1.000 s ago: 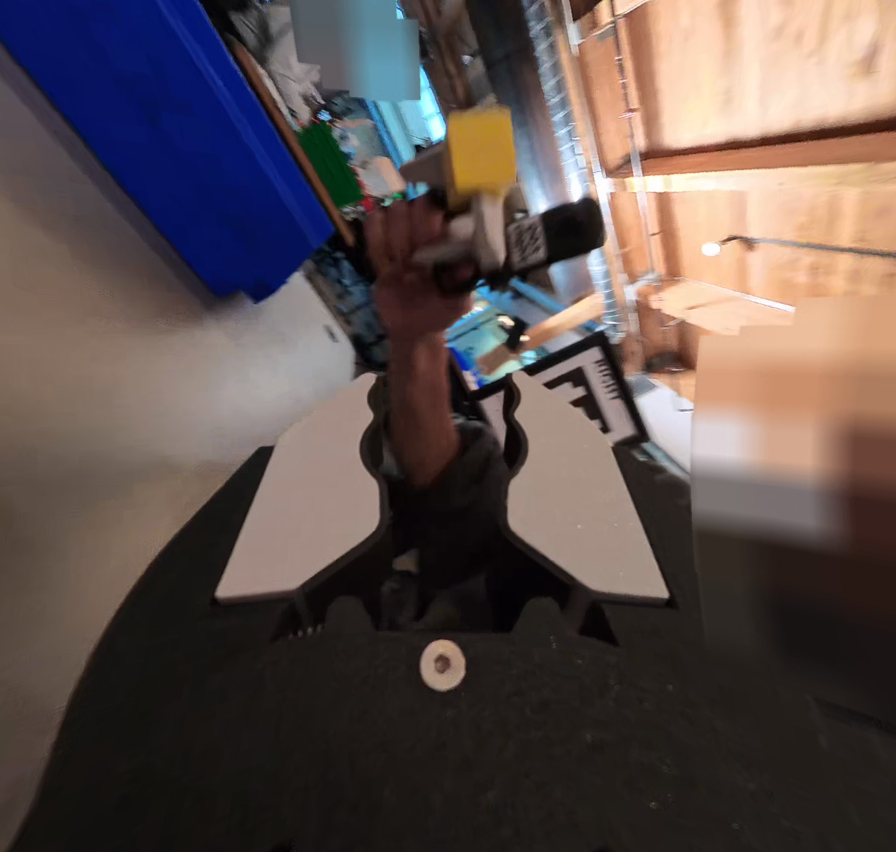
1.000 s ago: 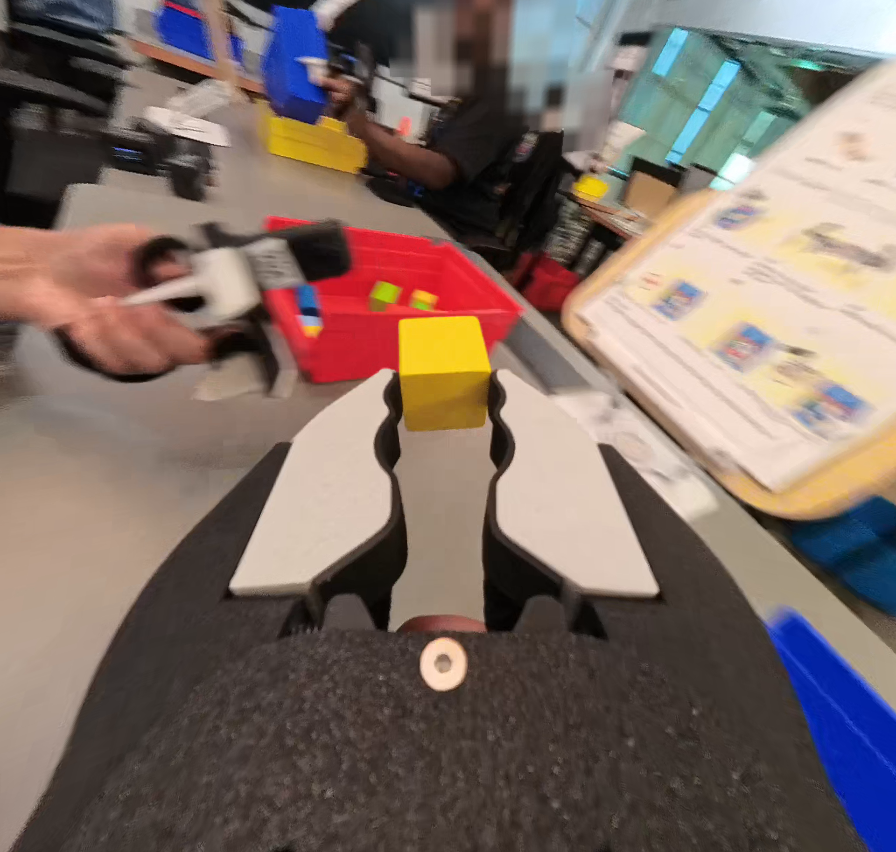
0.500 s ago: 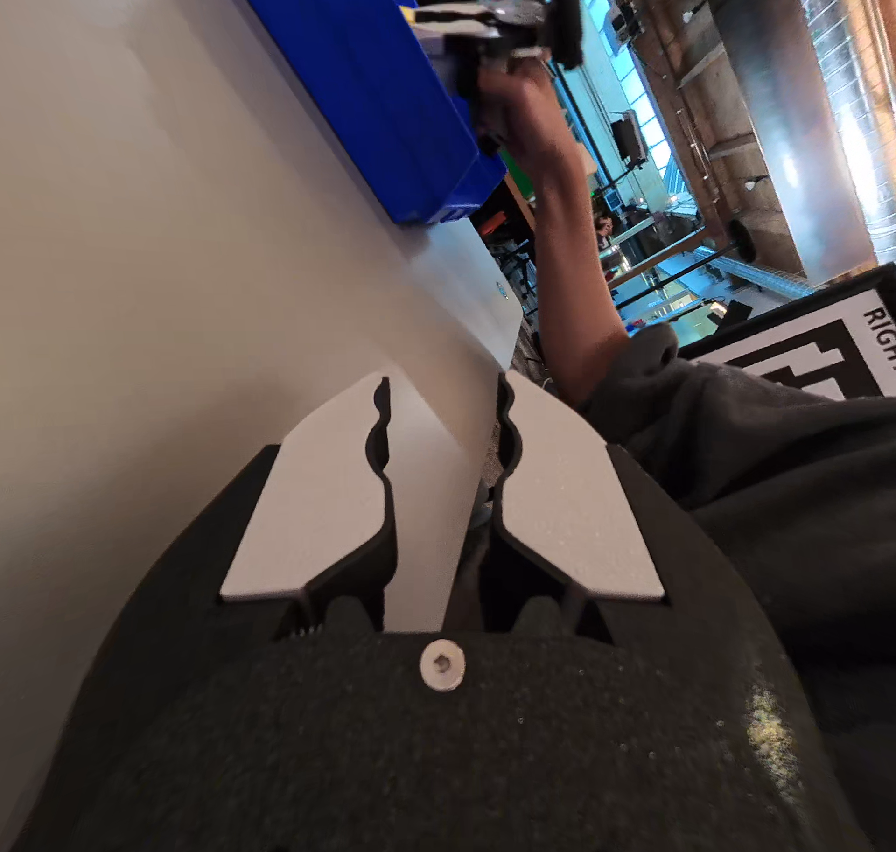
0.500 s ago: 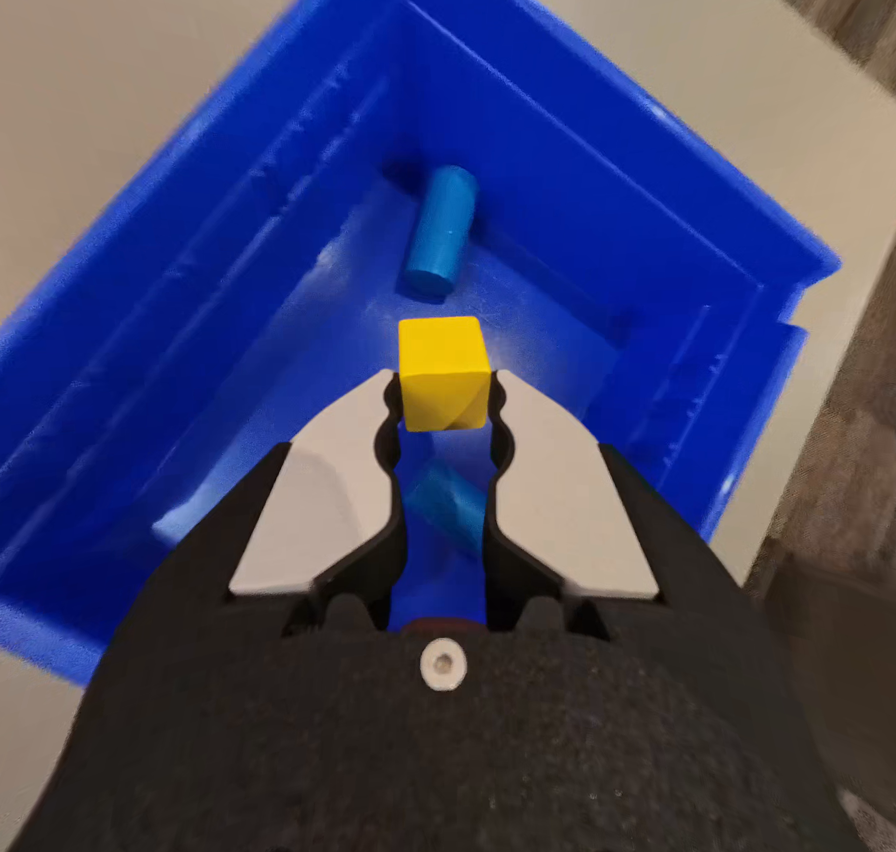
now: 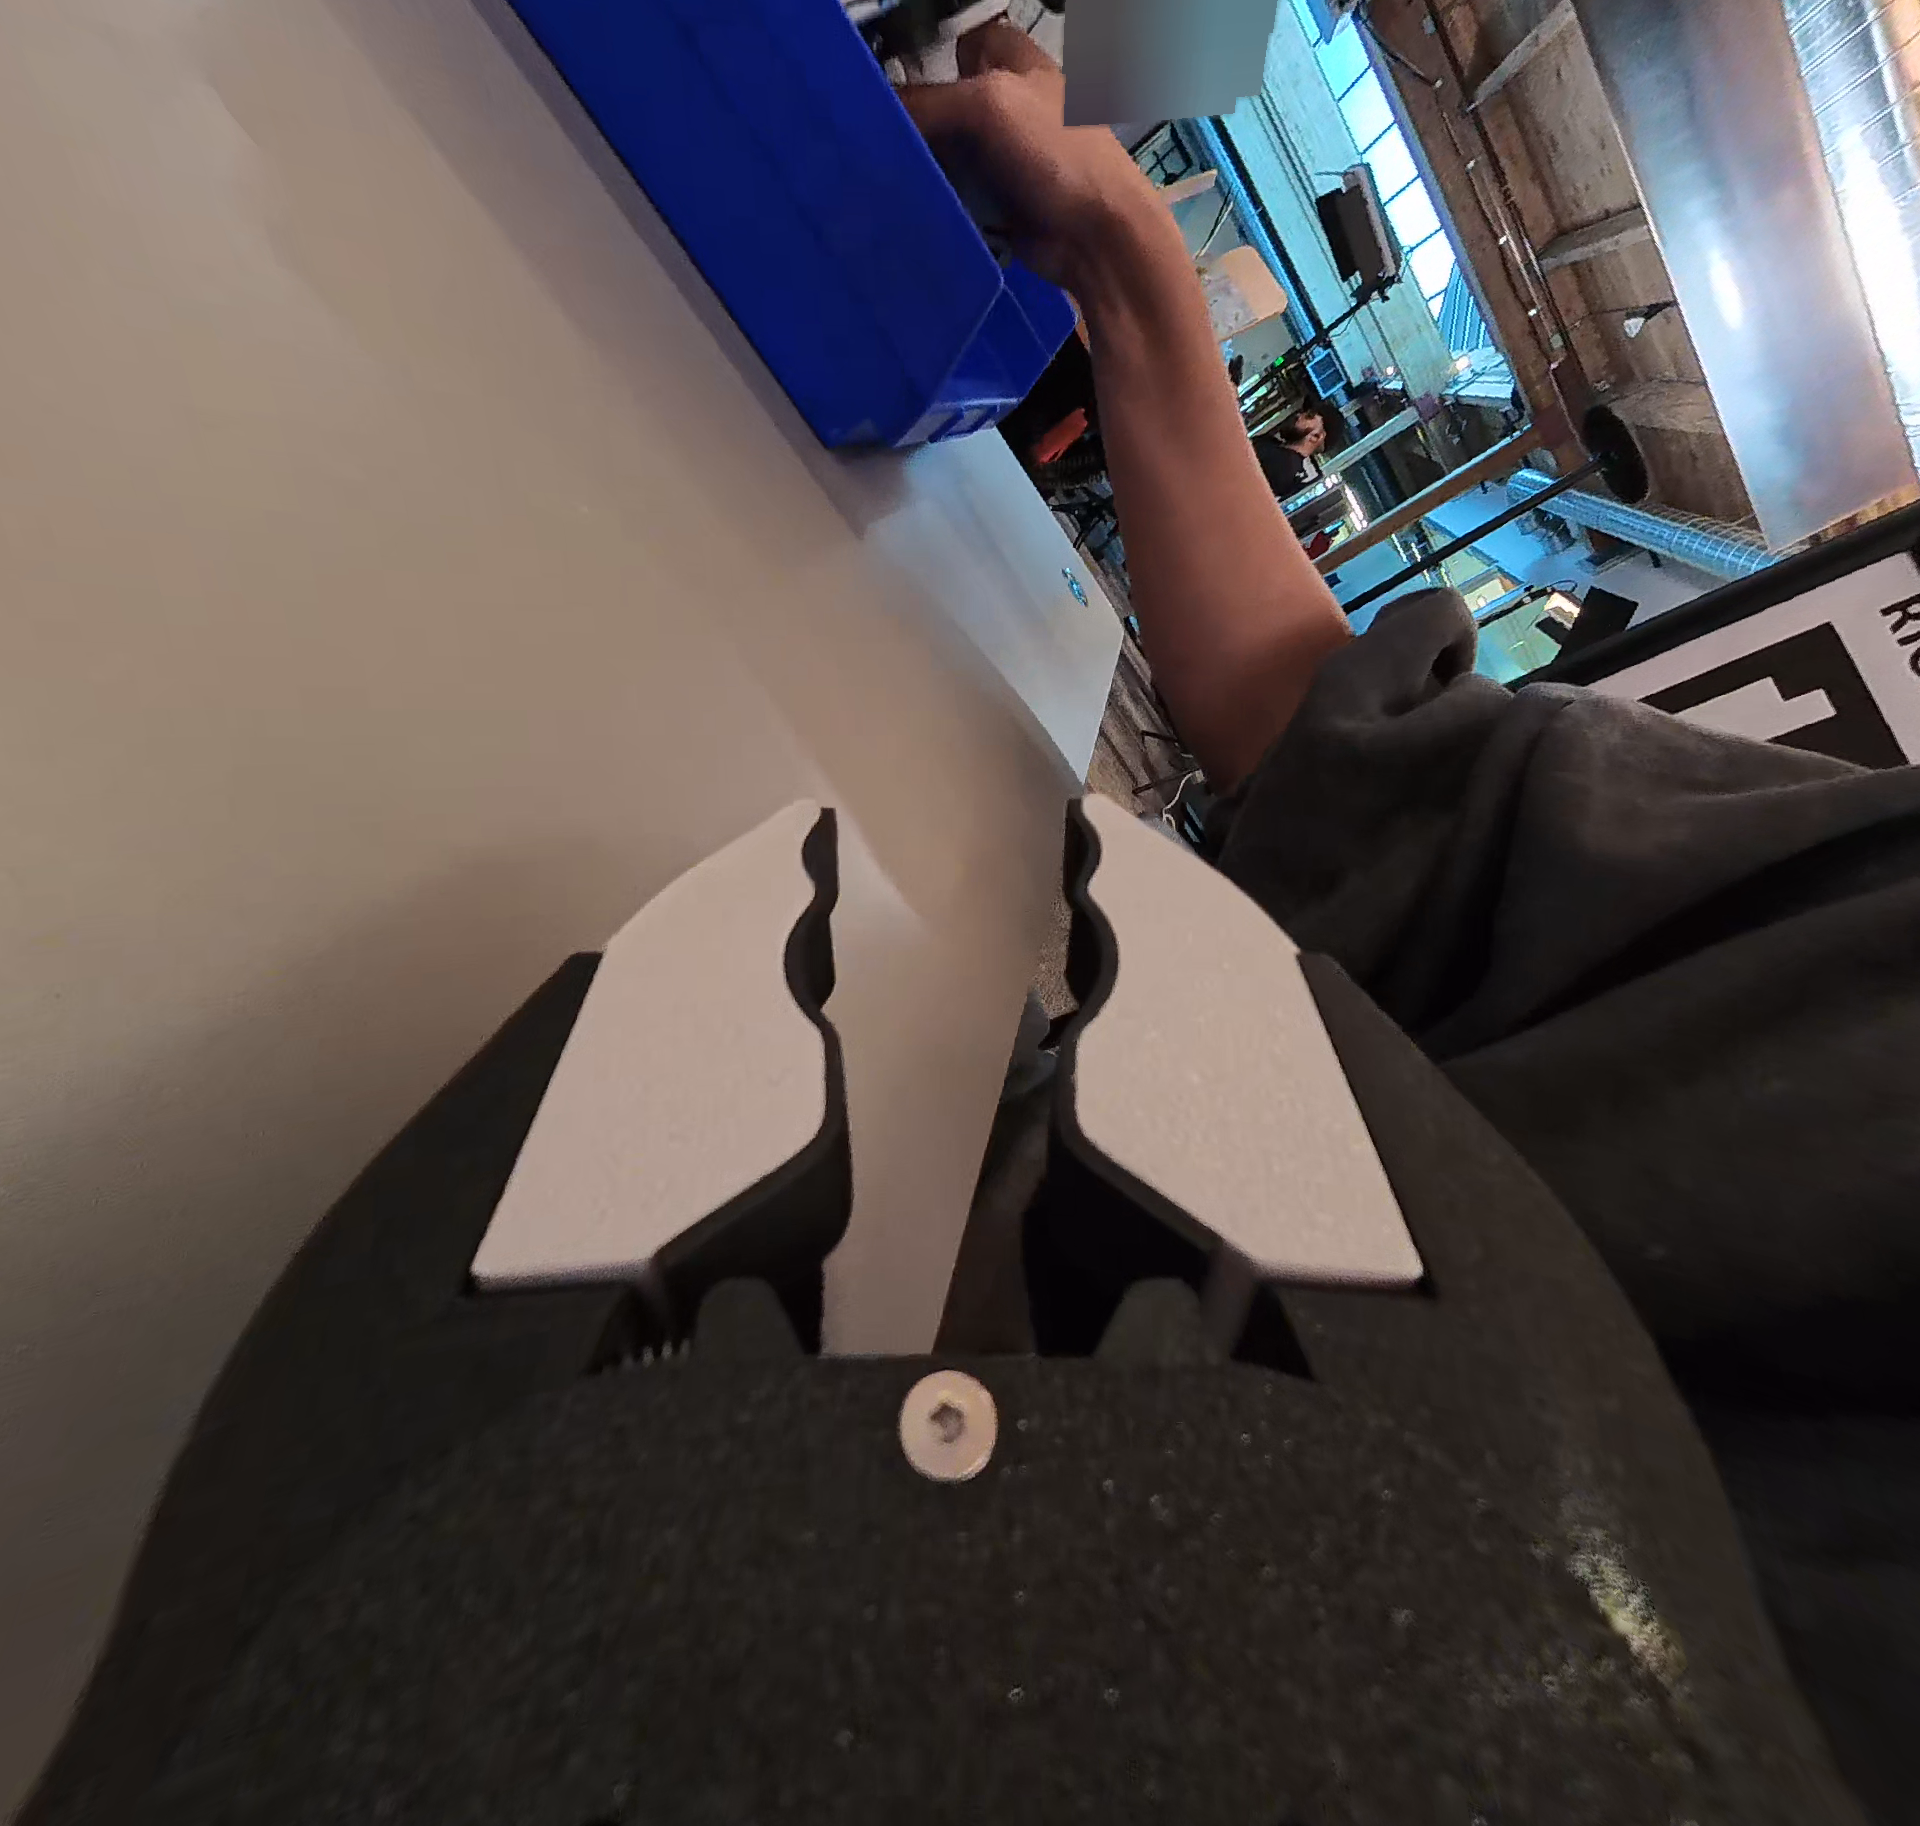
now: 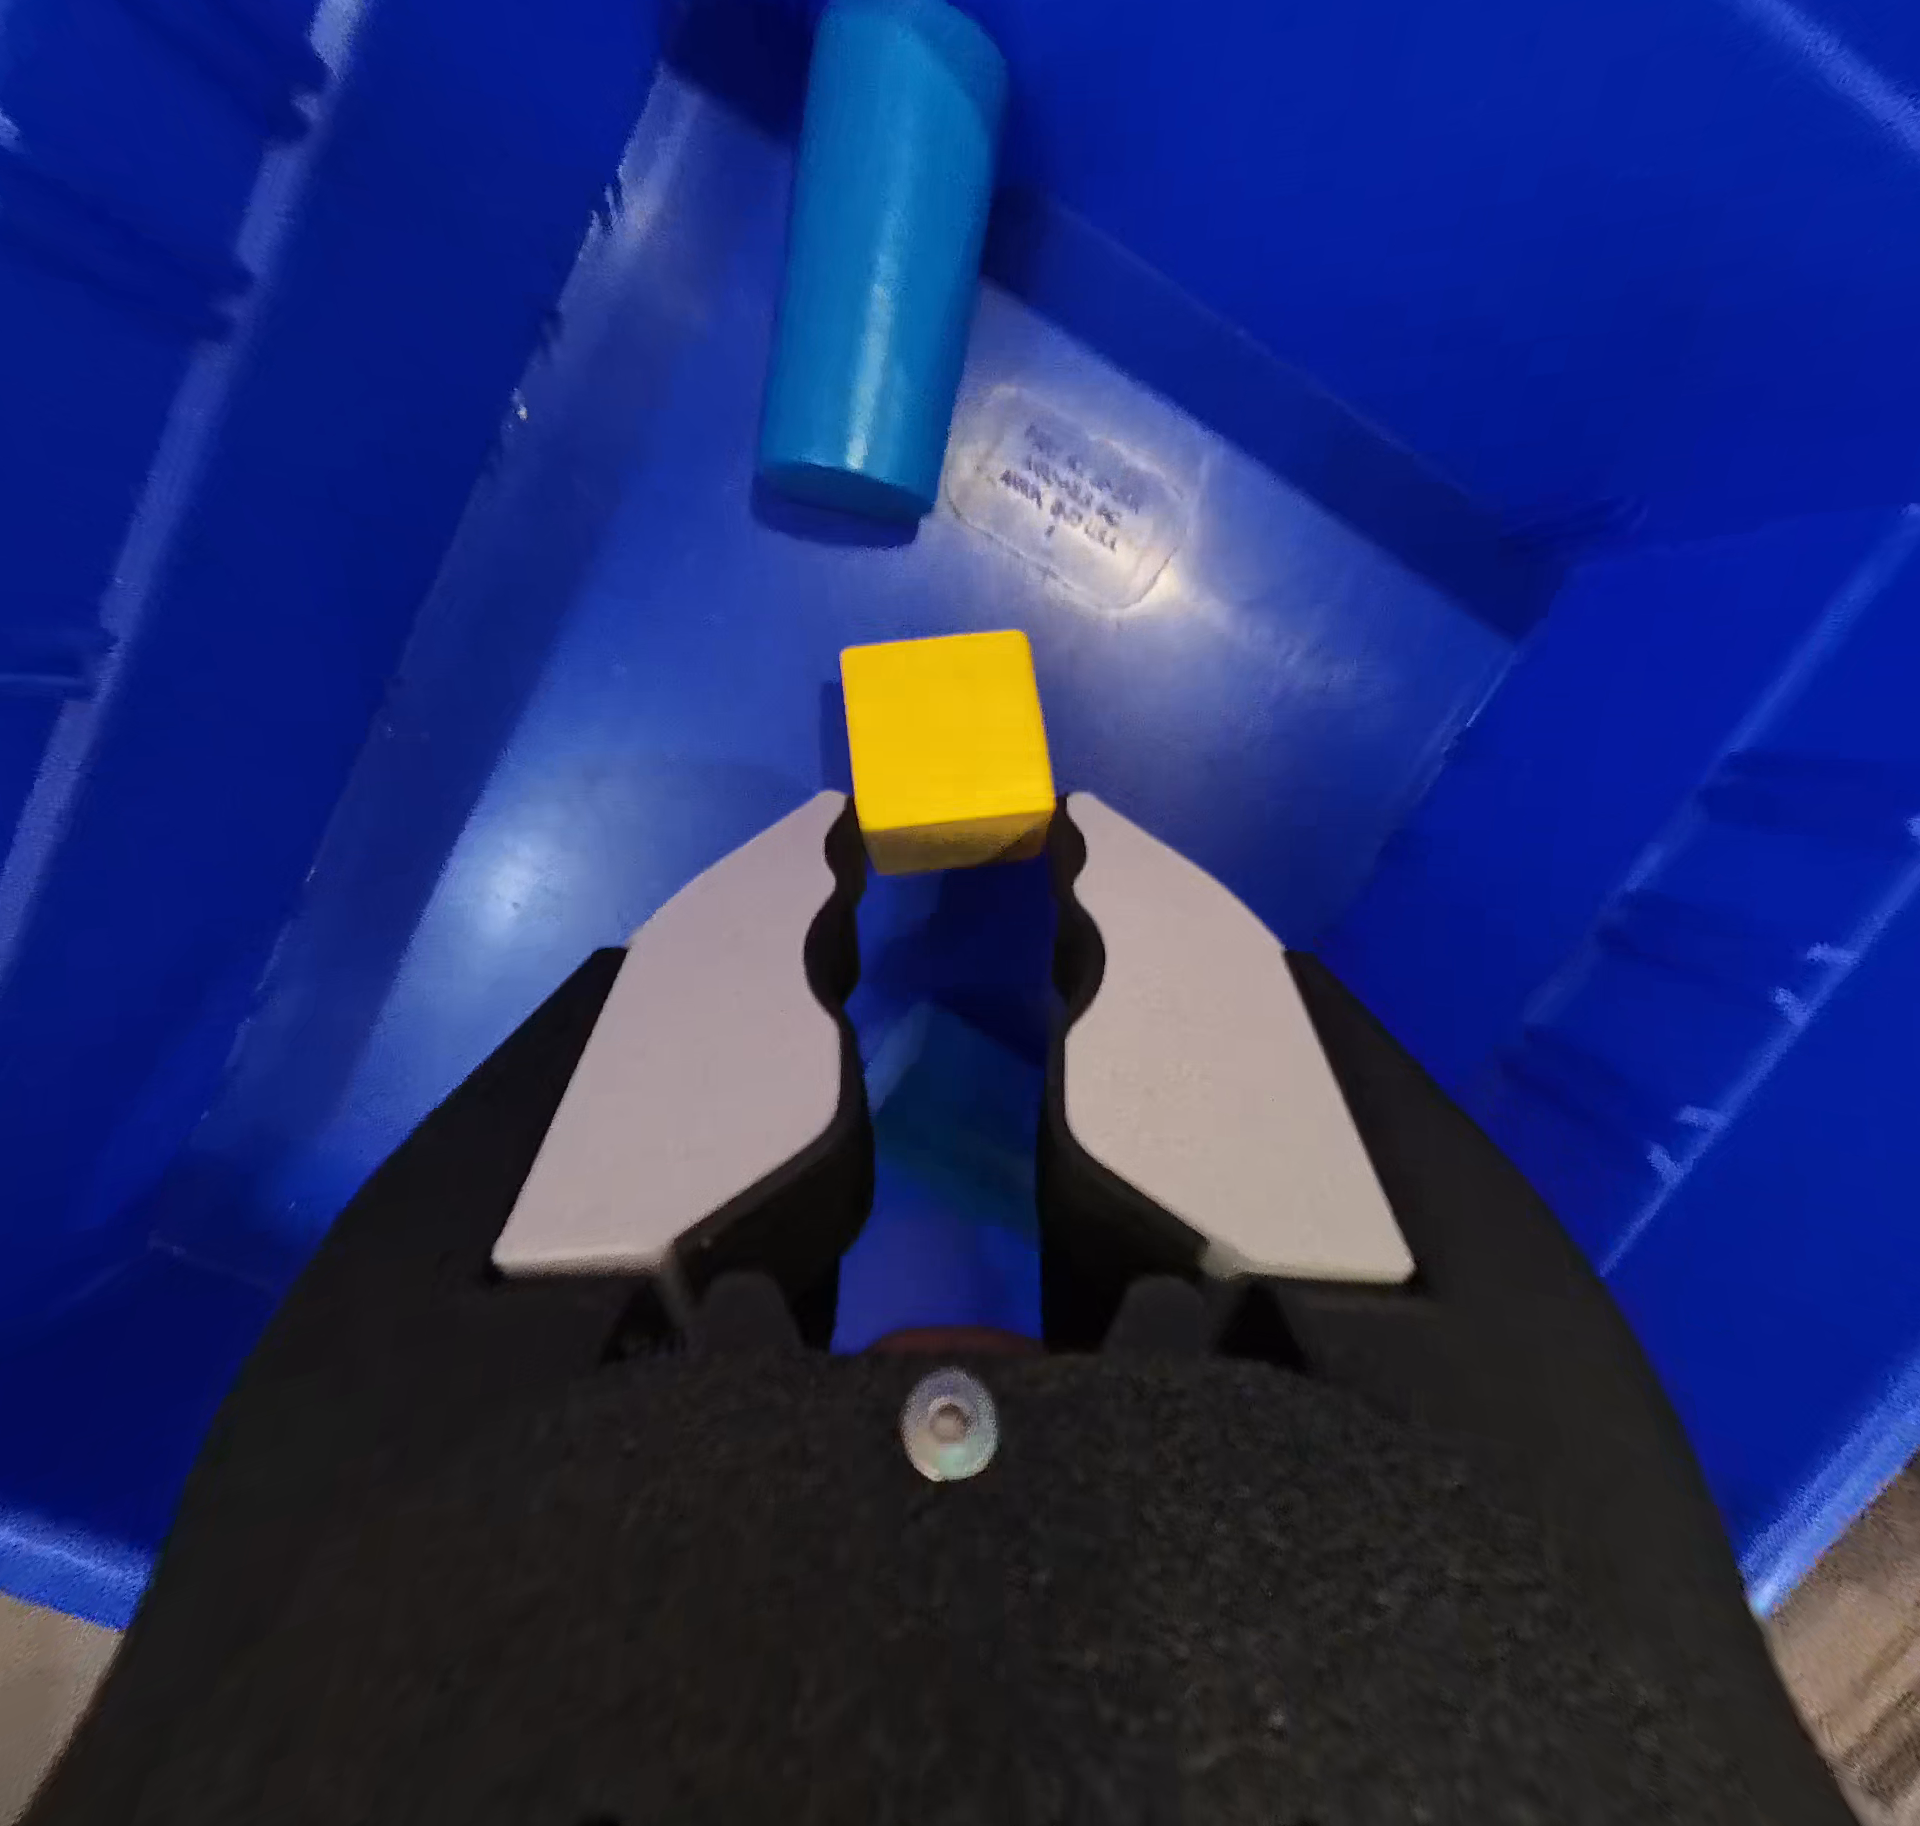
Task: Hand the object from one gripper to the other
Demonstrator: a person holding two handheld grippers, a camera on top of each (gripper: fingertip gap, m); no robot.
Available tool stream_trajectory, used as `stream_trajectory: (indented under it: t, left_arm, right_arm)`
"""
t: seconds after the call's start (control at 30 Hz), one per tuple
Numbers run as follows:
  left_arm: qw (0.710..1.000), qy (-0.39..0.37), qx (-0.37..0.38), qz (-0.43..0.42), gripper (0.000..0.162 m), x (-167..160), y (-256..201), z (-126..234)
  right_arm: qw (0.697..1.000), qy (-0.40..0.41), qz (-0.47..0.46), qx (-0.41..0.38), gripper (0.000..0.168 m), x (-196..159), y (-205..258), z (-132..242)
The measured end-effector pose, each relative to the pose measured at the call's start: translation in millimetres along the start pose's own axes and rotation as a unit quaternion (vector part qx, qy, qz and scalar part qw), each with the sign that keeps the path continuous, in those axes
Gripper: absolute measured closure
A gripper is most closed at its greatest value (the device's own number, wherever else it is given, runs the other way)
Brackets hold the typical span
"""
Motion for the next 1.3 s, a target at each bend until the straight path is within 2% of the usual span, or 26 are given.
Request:
stream_trajectory:
  t: [0.07, 0.27, 0.37, 0.43, 0.5, 0.57, 0.63, 0.73, 0.8, 0.87, 0.93, 1.03, 1.07, 1.1, 1.2, 1.3]
  left_arm:
    - [1.000, 0.002, 0.003, -0.004, 0.121, -1, -1, 0]
    - [1.000, 0.012, 0.016, -0.016, 0.121, -3, -2, -1]
    - [0.999, 0.011, 0.031, -0.029, 0.121, -3, -2, 2]
    - [0.998, 0.008, 0.046, -0.045, 0.121, 1, -3, 8]
    - [0.995, 0.013, 0.068, -0.072, 0.119, 7, -6, 20]
    - [0.989, 0.030, 0.097, -0.112, 0.115, 17, -12, 41]
    - [0.973, 0.049, 0.149, -0.167, 0.116, 35, -17, 72]
    - [0.922, 0.117, 0.279, -0.242, 0.117, 68, -14, 129]
    - [0.869, 0.208, 0.370, -0.255, 0.116, 88, -4, 163]
    - [0.821, 0.297, 0.426, -0.238, 0.114, 103, 11, 185]
    - [0.778, 0.384, 0.434, -0.242, 0.115, 114, 27, 193]
    - [0.686, 0.487, 0.445, -0.307, 0.115, 134, 53, 205]
    - [0.665, 0.512, 0.441, -0.316, 0.115, 141, 62, 208]
    - [0.657, 0.531, 0.429, -0.320, 0.114, 147, 70, 209]
    - [0.660, 0.565, 0.372, -0.328, 0.114, 157, 88, 209]
    - [0.619, 0.615, 0.335, -0.357, 0.114, 154, 107, 213]
  right_arm:
    - [1.000, 0.028, 0.001, -0.002, 0.134, -8, 0, -4]
    - [0.999, 0.032, -0.019, 0.008, 0.134, -5, 0, -7]
    - [0.999, 0.010, -0.022, -0.027, 0.120, -4, -2, 12]
    - [0.995, -0.053, -0.029, -0.075, 0.118, -2, 1, 48]
    - [0.982, -0.160, -0.039, -0.097, 0.114, -2, 24, 93]
    - [0.963, -0.260, -0.041, -0.054, 0.111, -17, 72, 128]
    - [0.947, -0.316, -0.045, 0.038, 0.112, -43, 131, 145]
    - [0.935, -0.325, -0.037, 0.136, 0.111, -90, 208, 138]
    - [0.937, -0.313, -0.025, 0.155, 0.111, -115, 242, 124]
    - [0.936, -0.310, 0.002, 0.166, 0.111, -129, 267, 117]
    - [0.937, -0.312, 0.037, 0.151, 0.111, -133, 279, 113]
    - [0.928, -0.322, 0.058, 0.176, 0.111, -132, 291, 114]
    - [0.927, -0.323, 0.054, 0.184, 0.111, -132, 291, 114]
    - [0.927, -0.320, 0.046, 0.187, 0.111, -133, 290, 113]
    - [0.927, -0.312, 0.016, 0.209, 0.112, -136, 282, 112]
    - [0.922, -0.322, -0.005, 0.217, 0.113, -135, 273, 116]
Point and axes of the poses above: each gripper's, where its closed fingertips meet, z back along the fingers, x out of its top, y = z × x across the jaws, the point moved 5 cm from there along z, back along the fingers, and after that the axes turned 8 degrees about -x, right-handed, at the moved point
